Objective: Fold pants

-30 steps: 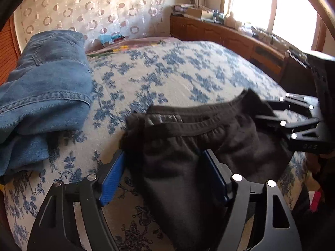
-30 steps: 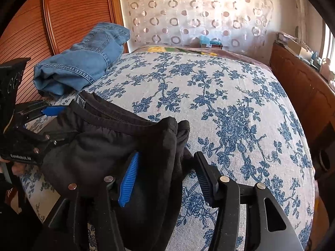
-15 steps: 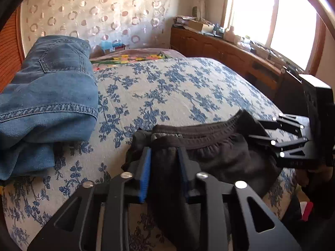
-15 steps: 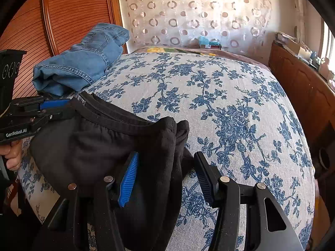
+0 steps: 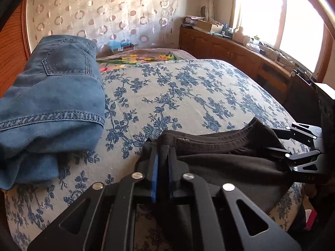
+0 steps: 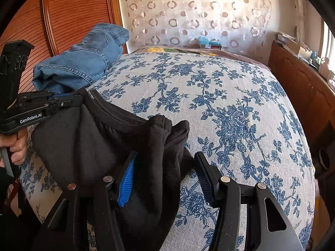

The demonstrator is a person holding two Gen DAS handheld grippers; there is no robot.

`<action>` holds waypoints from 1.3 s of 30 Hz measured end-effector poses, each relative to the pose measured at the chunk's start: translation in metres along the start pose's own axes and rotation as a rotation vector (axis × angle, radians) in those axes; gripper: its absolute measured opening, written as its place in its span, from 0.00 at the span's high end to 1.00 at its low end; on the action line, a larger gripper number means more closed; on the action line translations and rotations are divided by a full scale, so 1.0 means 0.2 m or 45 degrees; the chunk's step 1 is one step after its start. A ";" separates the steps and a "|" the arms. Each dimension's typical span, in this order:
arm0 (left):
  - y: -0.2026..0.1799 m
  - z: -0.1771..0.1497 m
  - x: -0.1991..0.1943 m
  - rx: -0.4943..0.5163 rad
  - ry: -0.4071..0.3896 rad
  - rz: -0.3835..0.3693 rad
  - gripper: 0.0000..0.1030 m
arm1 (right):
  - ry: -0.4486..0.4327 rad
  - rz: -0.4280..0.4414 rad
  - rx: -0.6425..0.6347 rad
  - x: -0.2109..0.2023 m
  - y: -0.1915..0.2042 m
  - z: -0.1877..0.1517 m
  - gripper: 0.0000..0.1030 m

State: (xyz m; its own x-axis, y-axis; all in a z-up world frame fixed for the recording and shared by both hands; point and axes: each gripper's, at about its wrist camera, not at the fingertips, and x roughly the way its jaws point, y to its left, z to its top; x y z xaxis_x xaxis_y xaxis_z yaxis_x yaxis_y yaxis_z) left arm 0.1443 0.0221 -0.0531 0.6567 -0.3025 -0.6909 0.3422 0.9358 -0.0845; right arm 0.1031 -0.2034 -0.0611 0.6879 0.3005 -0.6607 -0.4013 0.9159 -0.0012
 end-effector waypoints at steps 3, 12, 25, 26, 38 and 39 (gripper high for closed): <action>-0.02 0.00 -0.01 0.030 0.013 0.035 0.71 | 0.001 0.000 -0.001 0.00 0.00 0.00 0.45; -0.01 -0.04 0.02 0.011 0.052 0.021 0.24 | 0.001 -0.001 -0.001 0.00 0.00 0.00 0.45; -0.01 -0.08 0.08 0.014 0.118 0.015 0.19 | 0.001 -0.002 -0.002 0.00 0.00 0.00 0.45; -0.01 -0.08 0.08 0.017 0.120 0.016 0.18 | 0.001 -0.002 -0.002 0.00 0.00 0.00 0.45; 0.00 -0.07 0.08 0.012 0.128 0.007 0.17 | 0.017 -0.019 0.029 0.00 -0.03 0.03 0.44; -0.01 -0.07 0.08 0.012 0.128 0.007 0.17 | 0.018 -0.028 0.025 0.00 -0.03 0.04 0.44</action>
State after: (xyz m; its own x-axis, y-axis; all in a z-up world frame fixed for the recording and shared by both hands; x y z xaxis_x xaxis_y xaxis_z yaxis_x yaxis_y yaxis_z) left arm 0.1455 0.0185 -0.0740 0.5882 -0.2770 -0.7598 0.3453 0.9356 -0.0738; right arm 0.1107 -0.2064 -0.0548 0.6880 0.2764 -0.6710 -0.3739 0.9275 -0.0013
